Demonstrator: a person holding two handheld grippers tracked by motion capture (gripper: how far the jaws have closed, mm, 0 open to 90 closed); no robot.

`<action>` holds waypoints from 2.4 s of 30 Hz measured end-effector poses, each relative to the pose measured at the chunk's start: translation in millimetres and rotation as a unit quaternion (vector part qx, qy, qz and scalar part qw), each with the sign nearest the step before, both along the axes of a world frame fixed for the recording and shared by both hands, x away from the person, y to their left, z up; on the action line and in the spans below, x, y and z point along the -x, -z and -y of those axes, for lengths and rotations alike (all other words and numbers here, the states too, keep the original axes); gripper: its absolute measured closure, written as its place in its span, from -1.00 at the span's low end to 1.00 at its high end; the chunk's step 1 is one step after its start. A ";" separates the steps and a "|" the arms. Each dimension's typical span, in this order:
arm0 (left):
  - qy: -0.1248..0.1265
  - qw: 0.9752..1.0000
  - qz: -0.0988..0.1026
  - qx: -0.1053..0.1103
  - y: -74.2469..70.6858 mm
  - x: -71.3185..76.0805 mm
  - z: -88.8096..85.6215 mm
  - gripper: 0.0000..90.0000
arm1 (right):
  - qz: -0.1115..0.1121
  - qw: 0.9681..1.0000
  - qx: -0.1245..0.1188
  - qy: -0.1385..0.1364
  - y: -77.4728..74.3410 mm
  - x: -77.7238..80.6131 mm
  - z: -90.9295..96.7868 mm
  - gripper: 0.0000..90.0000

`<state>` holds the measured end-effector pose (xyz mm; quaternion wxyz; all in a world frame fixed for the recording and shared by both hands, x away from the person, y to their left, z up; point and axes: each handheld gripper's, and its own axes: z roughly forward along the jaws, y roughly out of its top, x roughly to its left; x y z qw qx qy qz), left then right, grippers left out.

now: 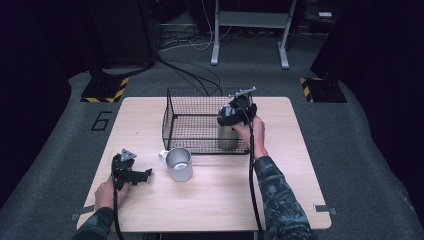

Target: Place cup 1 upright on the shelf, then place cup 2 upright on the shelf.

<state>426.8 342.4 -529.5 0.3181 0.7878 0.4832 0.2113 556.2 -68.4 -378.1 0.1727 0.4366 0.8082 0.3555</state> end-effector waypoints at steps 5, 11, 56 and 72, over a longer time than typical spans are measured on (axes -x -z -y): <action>0.000 1.000 0.000 0.000 0.0 0.0 0.0 -0.99 | 0.010 1.000 0.002 0.003 -11.4 8.6 3.7 -1.00; 0.000 1.000 0.000 0.000 0.0 0.0 0.0 -0.99 | 0.021 1.000 0.003 0.004 -20.2 19.0 9.0 -1.00; -0.022 1.000 0.003 0.012 1.1 6.5 1.2 -0.99 | 0.024 0.999 -0.040 0.016 45.7 138.7 93.3 -1.00; -0.073 0.997 0.010 0.016 2.3 19.2 7.0 -0.99 | -0.013 0.997 0.003 0.076 148.9 143.4 126.6 -1.00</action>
